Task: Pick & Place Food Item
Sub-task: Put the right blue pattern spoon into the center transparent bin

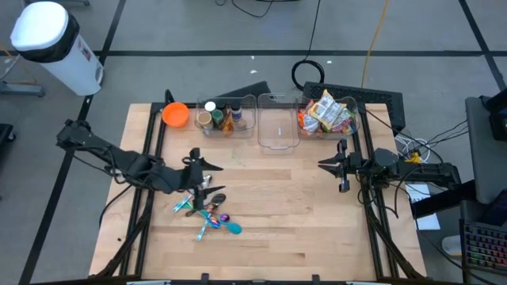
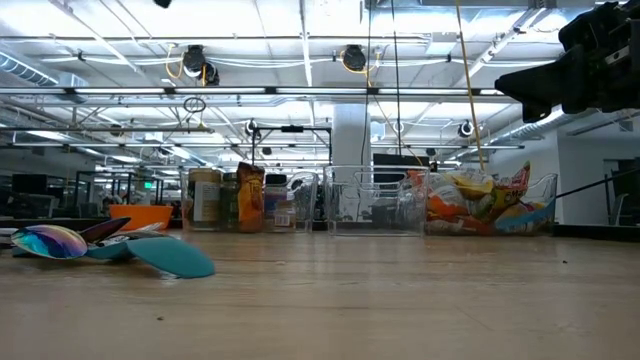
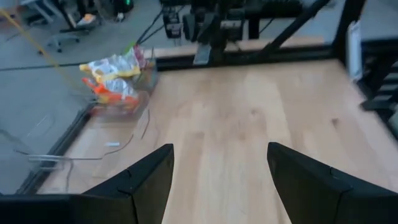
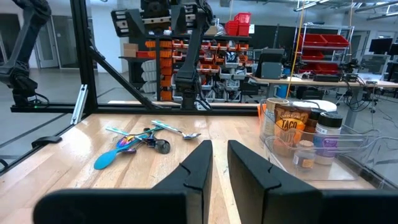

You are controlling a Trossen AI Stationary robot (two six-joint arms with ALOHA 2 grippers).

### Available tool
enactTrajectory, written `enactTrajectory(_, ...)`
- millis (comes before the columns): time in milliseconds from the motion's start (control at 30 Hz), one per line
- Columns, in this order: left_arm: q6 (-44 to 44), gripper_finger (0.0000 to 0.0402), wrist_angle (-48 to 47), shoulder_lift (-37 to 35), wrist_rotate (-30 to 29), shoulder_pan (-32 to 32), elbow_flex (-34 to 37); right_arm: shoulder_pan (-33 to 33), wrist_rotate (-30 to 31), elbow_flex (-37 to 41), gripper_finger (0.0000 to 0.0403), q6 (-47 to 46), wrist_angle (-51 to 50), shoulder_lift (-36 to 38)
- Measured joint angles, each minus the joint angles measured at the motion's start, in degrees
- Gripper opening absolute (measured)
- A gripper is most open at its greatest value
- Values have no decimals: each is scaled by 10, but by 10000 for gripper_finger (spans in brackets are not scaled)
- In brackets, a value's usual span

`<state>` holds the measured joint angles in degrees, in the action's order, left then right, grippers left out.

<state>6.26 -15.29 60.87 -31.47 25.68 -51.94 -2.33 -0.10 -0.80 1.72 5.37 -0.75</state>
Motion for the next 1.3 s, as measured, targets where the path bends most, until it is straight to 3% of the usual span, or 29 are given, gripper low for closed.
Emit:
enactTrajectory(267,64,267,99,-79,6,20,105,0,0,0,43,0,0,0)
enactTrajectory(600,137,267,97,-71,-12,4,111,0,0,0,43,0,0,0)
enactTrajectory(800,133,262,82,-71,41,1,111,0,0,0,43,0,0,0)
enactTrajectory(1000,218,235,-39,-71,57,26,111,0,0,0,43,0,0,0)
enactTrajectory(1300,519,203,-302,-11,39,20,111,0,0,0,43,0,0,0)
